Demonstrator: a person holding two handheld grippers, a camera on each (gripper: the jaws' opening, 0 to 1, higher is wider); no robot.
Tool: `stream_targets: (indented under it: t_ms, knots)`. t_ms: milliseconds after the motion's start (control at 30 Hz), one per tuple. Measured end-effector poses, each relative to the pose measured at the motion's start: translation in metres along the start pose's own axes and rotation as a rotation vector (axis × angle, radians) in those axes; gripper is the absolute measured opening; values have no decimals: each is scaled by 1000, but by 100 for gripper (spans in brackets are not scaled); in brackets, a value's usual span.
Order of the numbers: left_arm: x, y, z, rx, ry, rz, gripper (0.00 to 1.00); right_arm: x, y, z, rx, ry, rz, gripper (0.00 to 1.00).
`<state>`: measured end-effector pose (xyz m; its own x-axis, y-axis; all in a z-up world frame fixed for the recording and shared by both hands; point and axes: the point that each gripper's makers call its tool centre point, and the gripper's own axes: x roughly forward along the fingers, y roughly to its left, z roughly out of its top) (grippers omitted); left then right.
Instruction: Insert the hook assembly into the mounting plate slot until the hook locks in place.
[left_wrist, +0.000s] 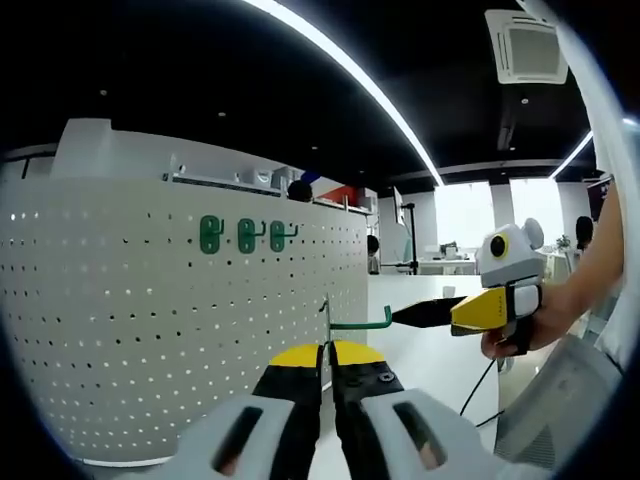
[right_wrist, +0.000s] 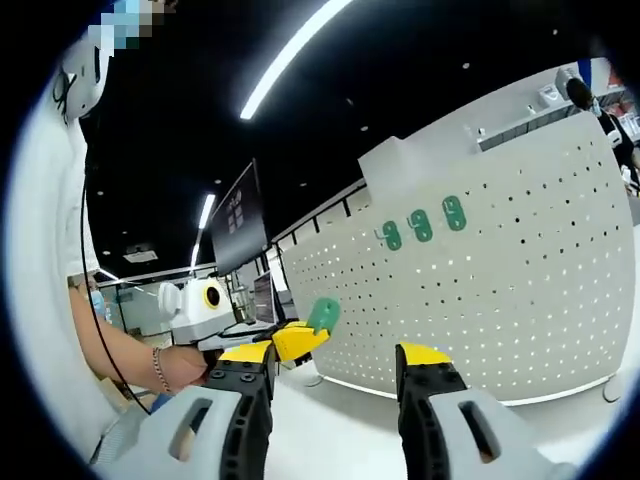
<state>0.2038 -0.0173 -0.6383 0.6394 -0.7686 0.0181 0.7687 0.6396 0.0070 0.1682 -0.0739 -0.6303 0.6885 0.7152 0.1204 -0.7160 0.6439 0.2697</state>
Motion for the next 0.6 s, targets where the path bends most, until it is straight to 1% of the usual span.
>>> stream_targets:
  t_ms: [133, 300, 600]
  knots:
    - [-1, 1, 0, 1, -1, 4, 2, 6, 2, 4, 29, -21, 7, 46]
    - [-1, 0, 0, -1, 2, 6, 2, 15, 6, 3, 31, -20, 23, 45]
    - [-1, 0, 0, 0, 0, 6, 2, 24, 10, 2, 57, -22, 35, 43]
